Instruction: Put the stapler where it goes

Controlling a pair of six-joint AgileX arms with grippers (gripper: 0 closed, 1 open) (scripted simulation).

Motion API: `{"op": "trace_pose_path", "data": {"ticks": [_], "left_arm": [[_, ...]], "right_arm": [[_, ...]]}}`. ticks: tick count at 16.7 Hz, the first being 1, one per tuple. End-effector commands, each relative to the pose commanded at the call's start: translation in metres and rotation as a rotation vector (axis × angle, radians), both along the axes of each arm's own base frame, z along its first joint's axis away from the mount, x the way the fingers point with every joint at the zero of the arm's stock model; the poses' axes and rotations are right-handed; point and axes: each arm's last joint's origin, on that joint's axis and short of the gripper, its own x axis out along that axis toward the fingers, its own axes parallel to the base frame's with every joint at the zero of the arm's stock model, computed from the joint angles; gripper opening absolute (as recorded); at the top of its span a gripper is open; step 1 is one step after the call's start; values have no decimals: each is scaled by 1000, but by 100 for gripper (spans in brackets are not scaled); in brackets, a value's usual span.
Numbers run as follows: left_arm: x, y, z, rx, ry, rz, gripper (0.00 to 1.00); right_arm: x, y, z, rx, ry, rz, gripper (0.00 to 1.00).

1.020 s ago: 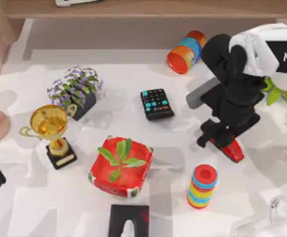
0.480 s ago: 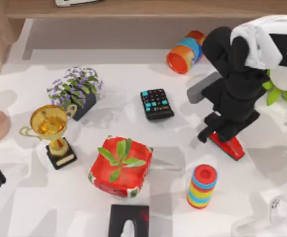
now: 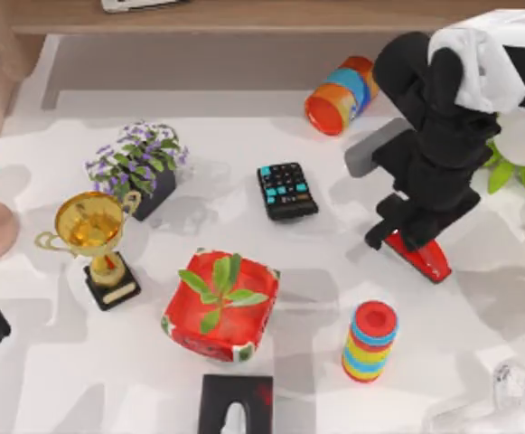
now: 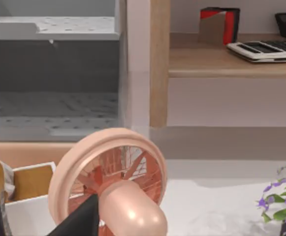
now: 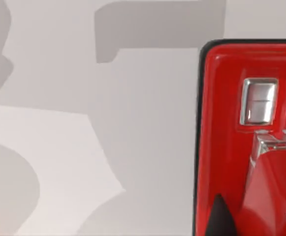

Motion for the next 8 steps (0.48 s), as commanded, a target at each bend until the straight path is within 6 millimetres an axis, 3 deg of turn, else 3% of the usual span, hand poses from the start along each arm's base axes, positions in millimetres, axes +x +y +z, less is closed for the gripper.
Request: {"op": "trace_pose_path", "data": {"ticks": [4, 8], "left_arm": [[0, 0, 0, 0, 0, 0, 100], [0, 0, 0, 0, 0, 0, 100]], "right_arm": [[23, -28, 63, 14, -187, -68, 0], [45, -95, 141, -24, -399, -230, 0]]}}
